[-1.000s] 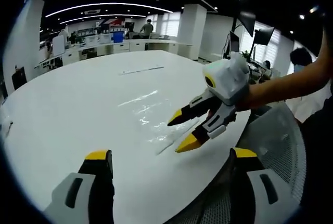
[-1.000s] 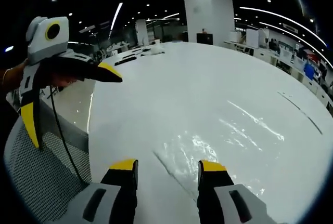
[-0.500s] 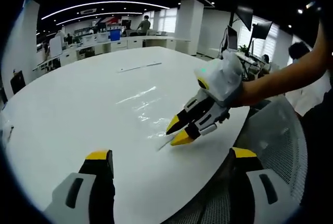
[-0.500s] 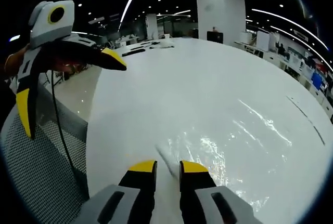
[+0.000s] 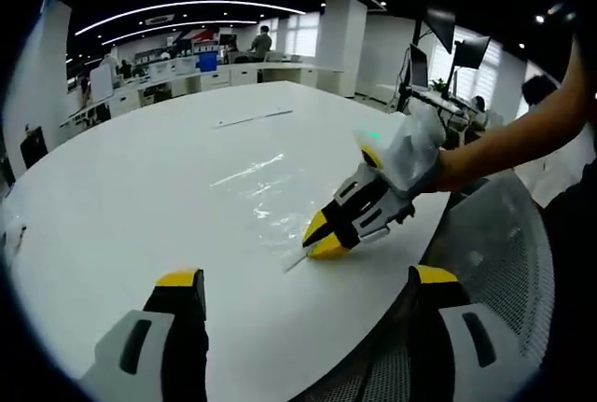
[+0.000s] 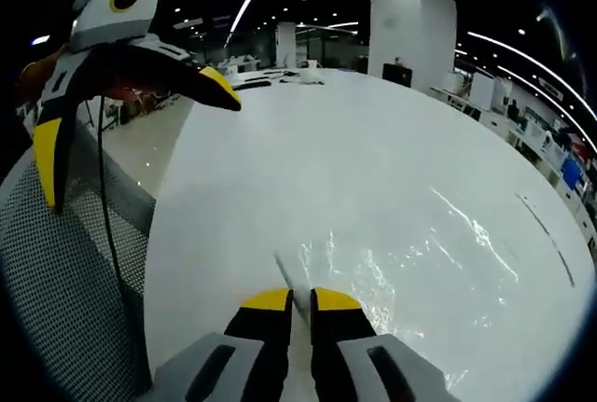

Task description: Open the resealable bag by pulling the two sides of the seal apart until the entire bag opening is separated and visibly accessible.

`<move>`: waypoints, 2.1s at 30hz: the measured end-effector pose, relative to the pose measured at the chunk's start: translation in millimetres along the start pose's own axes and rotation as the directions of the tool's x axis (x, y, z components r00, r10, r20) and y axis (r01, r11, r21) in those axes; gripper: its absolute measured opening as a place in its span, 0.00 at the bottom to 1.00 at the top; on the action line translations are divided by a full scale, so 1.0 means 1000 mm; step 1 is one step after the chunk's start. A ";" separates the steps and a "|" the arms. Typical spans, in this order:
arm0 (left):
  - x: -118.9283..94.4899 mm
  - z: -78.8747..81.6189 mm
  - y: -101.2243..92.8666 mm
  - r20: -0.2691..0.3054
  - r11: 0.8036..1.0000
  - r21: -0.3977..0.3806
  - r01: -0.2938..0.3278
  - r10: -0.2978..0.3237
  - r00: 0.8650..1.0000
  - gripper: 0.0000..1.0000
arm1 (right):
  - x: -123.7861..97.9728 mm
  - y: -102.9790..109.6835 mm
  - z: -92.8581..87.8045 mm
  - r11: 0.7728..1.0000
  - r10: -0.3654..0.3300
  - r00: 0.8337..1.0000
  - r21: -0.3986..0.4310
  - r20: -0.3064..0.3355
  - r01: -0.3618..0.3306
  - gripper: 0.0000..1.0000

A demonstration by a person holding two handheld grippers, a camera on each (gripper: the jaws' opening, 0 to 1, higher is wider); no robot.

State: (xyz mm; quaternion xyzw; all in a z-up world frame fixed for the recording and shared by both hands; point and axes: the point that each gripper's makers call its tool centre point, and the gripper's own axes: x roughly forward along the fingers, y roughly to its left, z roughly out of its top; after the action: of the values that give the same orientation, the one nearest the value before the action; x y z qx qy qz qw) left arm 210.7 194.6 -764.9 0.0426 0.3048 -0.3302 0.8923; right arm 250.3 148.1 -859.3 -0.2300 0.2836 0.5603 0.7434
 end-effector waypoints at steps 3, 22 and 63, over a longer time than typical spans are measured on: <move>0.000 -0.004 0.000 -0.011 1.000 -0.005 -0.002 0.002 1.000 0.88 | 0.000 0.001 0.001 1.000 0.006 1.000 0.021 0.020 -0.007 0.02; 0.006 -0.014 -0.001 -0.085 0.995 0.097 -0.013 0.021 0.996 0.83 | -0.003 0.012 0.001 0.997 0.048 0.999 0.053 0.025 -0.049 0.01; 0.027 -0.017 -0.029 -0.194 0.868 0.489 0.089 0.009 0.981 0.56 | -0.053 0.057 0.022 0.994 0.099 0.993 0.033 0.069 -0.101 0.01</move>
State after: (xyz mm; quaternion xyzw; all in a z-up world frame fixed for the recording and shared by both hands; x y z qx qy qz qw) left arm 200.2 161.3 -790.2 0.2947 0.2944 -0.4101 0.8113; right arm 188.0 139.9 -808.5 -0.1831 0.2796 0.5990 0.7277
